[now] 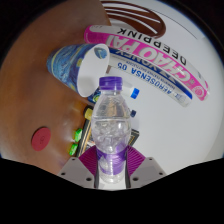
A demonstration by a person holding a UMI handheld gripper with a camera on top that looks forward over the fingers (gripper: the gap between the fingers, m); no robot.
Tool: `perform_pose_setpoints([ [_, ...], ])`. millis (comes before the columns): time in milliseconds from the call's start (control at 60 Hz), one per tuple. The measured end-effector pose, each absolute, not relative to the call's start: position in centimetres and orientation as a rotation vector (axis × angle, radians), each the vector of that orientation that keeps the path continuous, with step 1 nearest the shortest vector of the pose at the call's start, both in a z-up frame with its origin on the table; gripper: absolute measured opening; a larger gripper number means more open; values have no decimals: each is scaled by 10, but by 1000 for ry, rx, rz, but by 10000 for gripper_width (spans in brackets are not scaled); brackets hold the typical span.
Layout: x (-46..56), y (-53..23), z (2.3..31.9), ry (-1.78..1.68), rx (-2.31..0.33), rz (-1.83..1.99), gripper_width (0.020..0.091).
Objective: Pour water
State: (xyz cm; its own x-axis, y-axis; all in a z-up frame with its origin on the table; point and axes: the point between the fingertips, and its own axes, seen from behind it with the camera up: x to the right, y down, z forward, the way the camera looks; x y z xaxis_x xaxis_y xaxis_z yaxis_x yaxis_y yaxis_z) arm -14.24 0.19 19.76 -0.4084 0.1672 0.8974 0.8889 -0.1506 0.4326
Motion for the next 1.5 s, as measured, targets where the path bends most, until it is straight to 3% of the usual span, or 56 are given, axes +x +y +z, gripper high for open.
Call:
perform_pose_setpoints([
  [267,-139,-2,200,-1426,-1365,-1417,350],
  [617,-138,-19,235,-724,-1774,-562,348],
  [867,-111,-21,182,-354,-1889,-107,346],
  [1283,-87,-7,76,-200,-1966,110,361],
  [1500,-88,-8,78,-188,-1900,136,386],
])
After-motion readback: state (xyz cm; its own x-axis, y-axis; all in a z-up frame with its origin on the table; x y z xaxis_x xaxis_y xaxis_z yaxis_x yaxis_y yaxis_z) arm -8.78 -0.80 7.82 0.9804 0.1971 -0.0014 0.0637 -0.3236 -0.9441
